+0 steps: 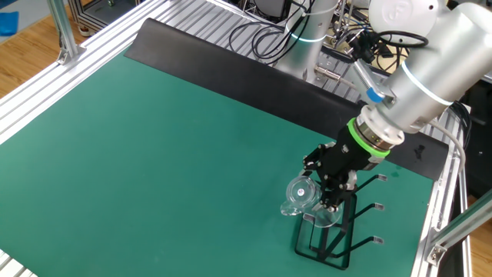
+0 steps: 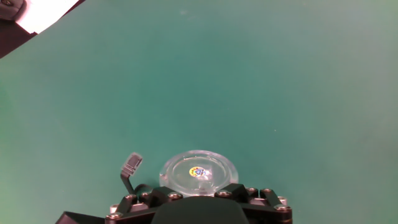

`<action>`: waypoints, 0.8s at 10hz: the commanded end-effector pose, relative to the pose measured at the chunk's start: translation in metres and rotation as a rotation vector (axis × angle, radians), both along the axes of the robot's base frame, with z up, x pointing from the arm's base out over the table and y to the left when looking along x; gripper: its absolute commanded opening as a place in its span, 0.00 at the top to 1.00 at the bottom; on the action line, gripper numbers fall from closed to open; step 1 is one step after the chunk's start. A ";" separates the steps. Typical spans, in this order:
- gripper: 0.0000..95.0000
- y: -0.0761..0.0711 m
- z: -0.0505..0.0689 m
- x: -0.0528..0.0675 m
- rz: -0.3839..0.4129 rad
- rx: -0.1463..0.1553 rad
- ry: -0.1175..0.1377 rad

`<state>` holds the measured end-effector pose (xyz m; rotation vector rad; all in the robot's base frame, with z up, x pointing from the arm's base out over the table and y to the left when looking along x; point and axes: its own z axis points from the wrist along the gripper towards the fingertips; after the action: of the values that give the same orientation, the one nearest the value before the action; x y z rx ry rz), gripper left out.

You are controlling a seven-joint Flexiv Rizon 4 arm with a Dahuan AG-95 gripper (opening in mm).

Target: Take the cup off the cup rack

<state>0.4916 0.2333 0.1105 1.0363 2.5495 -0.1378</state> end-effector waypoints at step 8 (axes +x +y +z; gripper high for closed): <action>1.00 -0.006 0.025 0.004 0.017 0.036 0.041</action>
<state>0.4968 0.2257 0.1379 1.0330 2.6060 -0.1046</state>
